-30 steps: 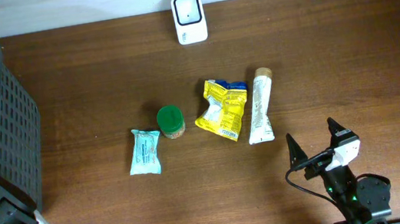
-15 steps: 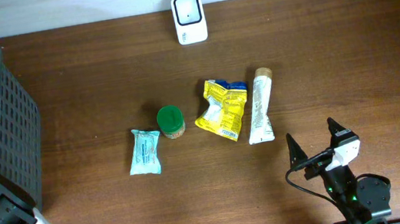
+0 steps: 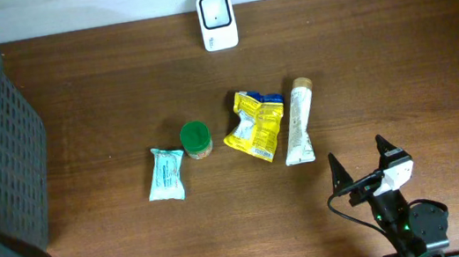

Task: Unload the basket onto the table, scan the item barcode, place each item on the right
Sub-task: 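Reach the left gripper into the basket and grasp the orange tissue pack, then carry the orange tissue pack out and drop it beside the jar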

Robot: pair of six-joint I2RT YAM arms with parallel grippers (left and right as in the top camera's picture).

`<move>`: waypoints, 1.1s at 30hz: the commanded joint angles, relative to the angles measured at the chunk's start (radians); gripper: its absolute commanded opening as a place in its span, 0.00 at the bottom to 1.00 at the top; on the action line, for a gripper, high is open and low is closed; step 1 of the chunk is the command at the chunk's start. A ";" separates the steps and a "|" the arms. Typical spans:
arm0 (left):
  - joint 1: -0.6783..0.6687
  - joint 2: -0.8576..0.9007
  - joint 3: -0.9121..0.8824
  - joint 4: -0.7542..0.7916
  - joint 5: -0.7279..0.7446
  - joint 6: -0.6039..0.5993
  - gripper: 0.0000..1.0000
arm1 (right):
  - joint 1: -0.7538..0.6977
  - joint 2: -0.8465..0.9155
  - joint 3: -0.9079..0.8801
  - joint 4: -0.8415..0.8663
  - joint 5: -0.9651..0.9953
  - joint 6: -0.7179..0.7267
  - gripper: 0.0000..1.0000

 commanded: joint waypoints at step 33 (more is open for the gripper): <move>-1.007 -0.436 -0.301 -0.427 0.119 -0.158 0.00 | 0.007 -0.004 -0.005 -0.007 -0.005 0.008 0.98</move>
